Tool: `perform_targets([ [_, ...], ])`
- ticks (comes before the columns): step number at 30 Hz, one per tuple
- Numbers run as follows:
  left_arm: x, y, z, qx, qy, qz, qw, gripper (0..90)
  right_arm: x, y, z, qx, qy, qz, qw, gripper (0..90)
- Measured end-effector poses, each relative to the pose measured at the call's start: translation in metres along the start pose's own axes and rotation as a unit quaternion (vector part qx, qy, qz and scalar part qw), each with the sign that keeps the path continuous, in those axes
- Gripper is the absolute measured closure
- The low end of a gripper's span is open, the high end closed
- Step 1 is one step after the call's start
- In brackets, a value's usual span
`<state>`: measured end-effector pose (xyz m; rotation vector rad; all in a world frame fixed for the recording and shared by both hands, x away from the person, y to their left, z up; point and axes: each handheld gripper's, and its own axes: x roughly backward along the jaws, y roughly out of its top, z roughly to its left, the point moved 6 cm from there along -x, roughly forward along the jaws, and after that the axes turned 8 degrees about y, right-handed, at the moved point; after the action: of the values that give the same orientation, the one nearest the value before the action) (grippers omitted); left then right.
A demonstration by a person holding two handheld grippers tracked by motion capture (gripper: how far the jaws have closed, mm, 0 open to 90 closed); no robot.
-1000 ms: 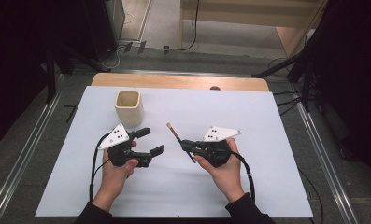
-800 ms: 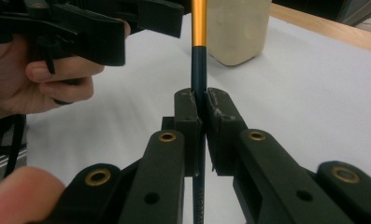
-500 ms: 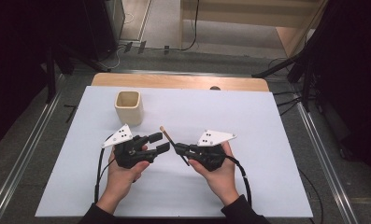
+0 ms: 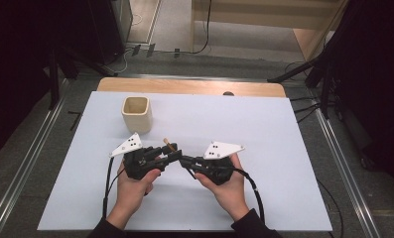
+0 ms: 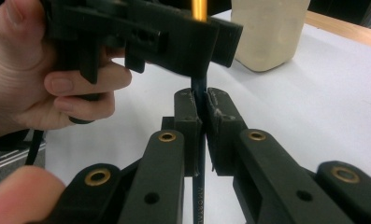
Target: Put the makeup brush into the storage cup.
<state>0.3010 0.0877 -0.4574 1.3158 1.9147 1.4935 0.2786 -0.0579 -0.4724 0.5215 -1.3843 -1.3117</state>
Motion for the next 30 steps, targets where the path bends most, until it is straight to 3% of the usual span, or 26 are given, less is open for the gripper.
perform_targets([
  [3, 0.001, 0.001, 0.0, 0.009, -0.005, -0.002, 0.9999, 67.9, -0.001, 0.0, 0.001, 0.0, -0.001, -0.001, 1.0, 85.2],
  [8, 0.0, 0.0, 0.001, 0.035, -0.025, 0.001, 0.9991, 84.2, -0.003, 0.0, 0.002, 0.008, -0.003, -0.001, 1.0, 85.3],
  [10, 0.0, 0.0, 0.002, 0.028, -0.017, 0.002, 0.9994, 84.6, -0.004, -0.001, 0.002, 0.007, 0.001, -0.002, 1.0, 90.0],
  [13, 0.001, 0.0, 0.001, 0.023, -0.018, 0.001, 0.9996, 84.7, -0.003, -0.001, 0.0, -0.004, 0.003, -0.01, 0.9999, 90.0],
  [14, 0.001, 0.001, 0.0, 0.01, -0.013, 0.002, 0.9999, 84.7, -0.003, -0.002, 0.0, -0.012, 0.013, -0.013, 0.9998, 85.5],
  [19, 0.006, 0.006, 0.0, -0.008, 0.002, -0.002, 1.0, 84.8, -0.005, -0.002, 0.0, -0.022, 0.025, -0.019, 0.9993, 68.4],
  [23, 0.01, 0.009, 0.002, -0.008, 0.005, -0.011, 0.9999, 84.8, -0.013, -0.009, -0.001, -0.036, 0.032, 0.003, 0.9988, 65.5],
  [28, 0.011, 0.011, 0.001, -0.011, 0.004, -0.015, 0.9998, 84.8, -0.023, -0.018, 0.001, -0.043, 0.037, 0.018, 0.9983, 70.8],
  [30, 0.011, 0.011, 0.0, -0.014, 0.005, -0.014, 0.9998, 84.7, -0.026, -0.023, 0.0, -0.047, 0.041, 0.023, 0.9978, 84.6],
])
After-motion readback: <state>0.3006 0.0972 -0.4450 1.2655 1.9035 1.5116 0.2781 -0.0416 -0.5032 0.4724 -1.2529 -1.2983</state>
